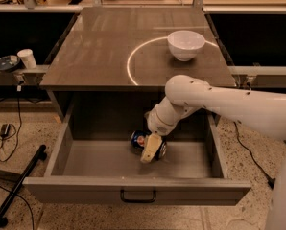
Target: Pick pepsi can from top drawer and place on counter
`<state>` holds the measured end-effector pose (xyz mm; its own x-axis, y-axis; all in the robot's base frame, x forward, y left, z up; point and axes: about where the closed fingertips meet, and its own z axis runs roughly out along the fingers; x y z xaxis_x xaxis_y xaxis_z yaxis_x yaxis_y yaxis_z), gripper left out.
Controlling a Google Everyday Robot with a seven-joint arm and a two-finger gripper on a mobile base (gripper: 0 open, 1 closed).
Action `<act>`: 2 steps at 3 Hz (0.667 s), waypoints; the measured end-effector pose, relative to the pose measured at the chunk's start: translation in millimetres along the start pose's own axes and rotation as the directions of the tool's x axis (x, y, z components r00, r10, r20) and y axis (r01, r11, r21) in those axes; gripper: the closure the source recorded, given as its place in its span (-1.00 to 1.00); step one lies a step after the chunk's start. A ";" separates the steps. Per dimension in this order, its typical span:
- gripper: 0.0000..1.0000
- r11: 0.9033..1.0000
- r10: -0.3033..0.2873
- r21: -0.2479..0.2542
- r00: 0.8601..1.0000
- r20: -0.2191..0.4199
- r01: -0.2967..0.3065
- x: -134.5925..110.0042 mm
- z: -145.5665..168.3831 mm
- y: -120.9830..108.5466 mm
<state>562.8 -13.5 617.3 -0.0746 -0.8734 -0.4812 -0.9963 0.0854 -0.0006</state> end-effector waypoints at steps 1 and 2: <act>-1.00 1.000 0.000 0.000 1.000 0.000 0.000 0.0 0.1 0.0; -0.62 1.000 0.000 0.000 1.000 0.000 0.000 0.0 0.1 0.0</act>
Offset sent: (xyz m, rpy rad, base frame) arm 0.0000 0.0000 0.0000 0.0000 0.0000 0.0000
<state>562.7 -13.5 617.3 -0.0746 -0.8734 -0.4812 -0.9964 0.0853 -0.0005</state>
